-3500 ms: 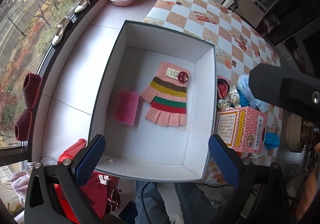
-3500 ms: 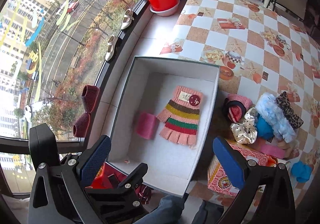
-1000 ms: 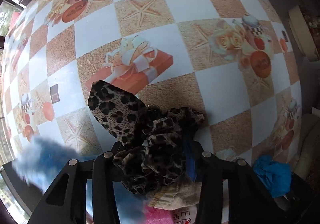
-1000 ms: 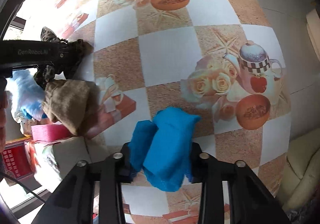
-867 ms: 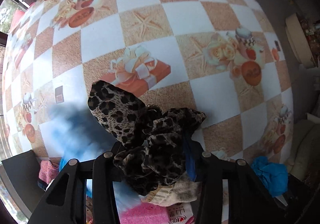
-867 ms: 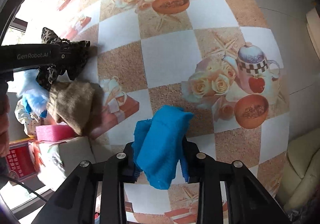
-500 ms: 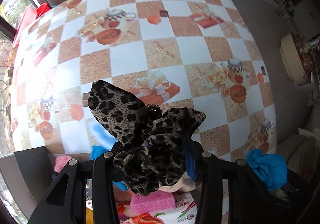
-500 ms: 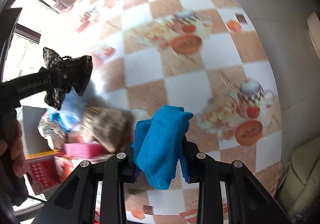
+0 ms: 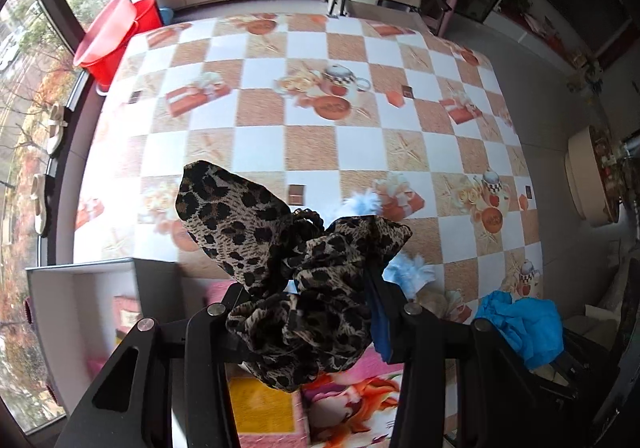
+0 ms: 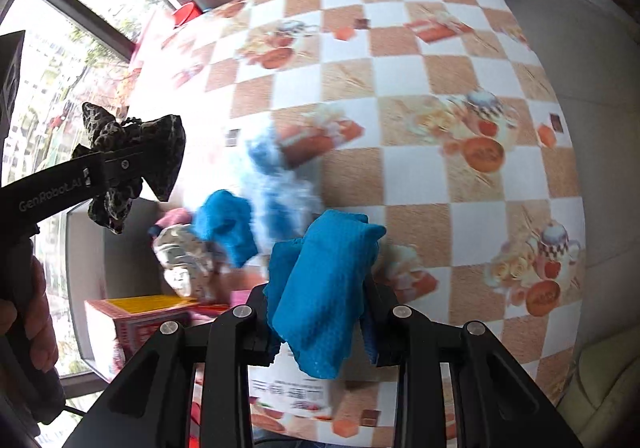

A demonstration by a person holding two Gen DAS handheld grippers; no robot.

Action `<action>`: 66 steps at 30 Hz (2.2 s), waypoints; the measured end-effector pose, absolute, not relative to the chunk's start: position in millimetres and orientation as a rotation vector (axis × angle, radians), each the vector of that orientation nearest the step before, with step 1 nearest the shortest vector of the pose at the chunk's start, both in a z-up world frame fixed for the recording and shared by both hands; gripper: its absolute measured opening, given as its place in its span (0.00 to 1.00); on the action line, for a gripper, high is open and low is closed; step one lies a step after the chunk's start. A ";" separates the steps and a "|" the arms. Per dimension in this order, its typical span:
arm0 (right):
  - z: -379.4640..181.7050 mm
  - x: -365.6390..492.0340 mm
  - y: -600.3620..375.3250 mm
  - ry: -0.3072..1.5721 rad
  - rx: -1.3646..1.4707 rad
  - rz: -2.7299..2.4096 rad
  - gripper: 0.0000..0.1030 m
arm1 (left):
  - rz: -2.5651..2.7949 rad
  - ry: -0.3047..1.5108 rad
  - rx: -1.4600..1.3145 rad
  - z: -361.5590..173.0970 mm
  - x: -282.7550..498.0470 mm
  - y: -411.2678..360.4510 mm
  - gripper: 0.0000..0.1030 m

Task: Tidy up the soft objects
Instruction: 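Lift and carry the leopard-print and blue cloths with both grippers toward the white box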

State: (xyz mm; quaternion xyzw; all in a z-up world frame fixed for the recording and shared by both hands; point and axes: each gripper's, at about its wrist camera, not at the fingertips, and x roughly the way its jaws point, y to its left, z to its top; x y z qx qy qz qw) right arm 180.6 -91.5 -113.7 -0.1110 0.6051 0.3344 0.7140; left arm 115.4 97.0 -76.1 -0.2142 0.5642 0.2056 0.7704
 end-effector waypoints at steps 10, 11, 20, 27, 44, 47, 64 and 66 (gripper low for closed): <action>-97.5 137.6 -68.0 1.324 -0.295 0.784 0.32 | 0.468 1.175 -0.487 -53.8 45.5 107.1 0.47; -96.5 132.9 -67.5 1.322 -0.299 0.784 0.32 | 0.470 1.175 -0.484 -53.6 40.0 105.3 0.47; -92.4 103.9 -72.2 1.324 -0.322 0.769 0.32 | 0.450 1.166 -0.485 -46.5 -4.1 88.5 0.47; -93.1 79.8 -87.5 1.338 -0.335 0.743 0.32 | 0.411 1.159 -0.452 -37.3 -30.3 66.4 0.47; -98.3 26.5 -107.8 1.387 -0.322 0.704 0.32 | 0.278 1.207 -0.391 -41.9 -79.0 21.5 0.47; -97.3 16.6 -107.3 1.392 -0.318 0.700 0.32 | 0.269 1.215 -0.399 -45.5 -90.9 21.6 0.47; -74.0 -36.7 -56.8 1.309 -0.407 0.802 0.32 | 0.409 1.160 -0.520 -47.8 -161.0 74.6 0.47; -72.7 -42.9 -47.6 1.300 -0.423 0.822 0.32 | 0.426 1.157 -0.533 -48.9 -168.9 81.0 0.47</action>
